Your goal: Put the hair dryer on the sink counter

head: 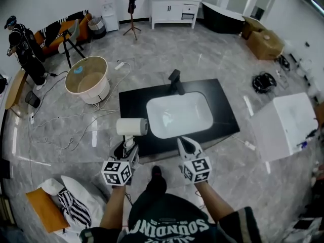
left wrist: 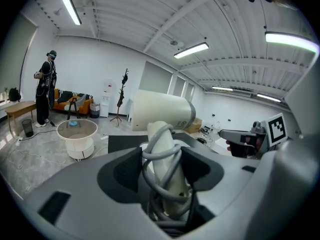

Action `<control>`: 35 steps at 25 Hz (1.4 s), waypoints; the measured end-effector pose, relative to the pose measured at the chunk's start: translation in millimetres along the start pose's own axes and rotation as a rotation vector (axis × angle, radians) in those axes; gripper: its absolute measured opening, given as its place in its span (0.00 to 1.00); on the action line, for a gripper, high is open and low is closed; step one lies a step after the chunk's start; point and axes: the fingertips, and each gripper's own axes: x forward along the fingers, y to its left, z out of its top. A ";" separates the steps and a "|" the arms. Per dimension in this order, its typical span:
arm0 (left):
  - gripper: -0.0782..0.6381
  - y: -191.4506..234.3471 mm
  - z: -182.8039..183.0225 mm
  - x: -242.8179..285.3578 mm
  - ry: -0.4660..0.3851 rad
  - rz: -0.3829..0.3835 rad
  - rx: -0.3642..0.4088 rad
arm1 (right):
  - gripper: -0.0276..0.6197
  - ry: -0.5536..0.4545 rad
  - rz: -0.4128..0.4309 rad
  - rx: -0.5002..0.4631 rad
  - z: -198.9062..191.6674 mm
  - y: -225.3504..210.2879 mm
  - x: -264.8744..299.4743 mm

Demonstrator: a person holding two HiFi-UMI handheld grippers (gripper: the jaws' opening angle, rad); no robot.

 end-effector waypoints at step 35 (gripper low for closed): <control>0.44 81.7 82.4 152.2 0.058 0.079 -0.047 | 0.04 0.029 0.107 0.005 58.5 -70.4 190.5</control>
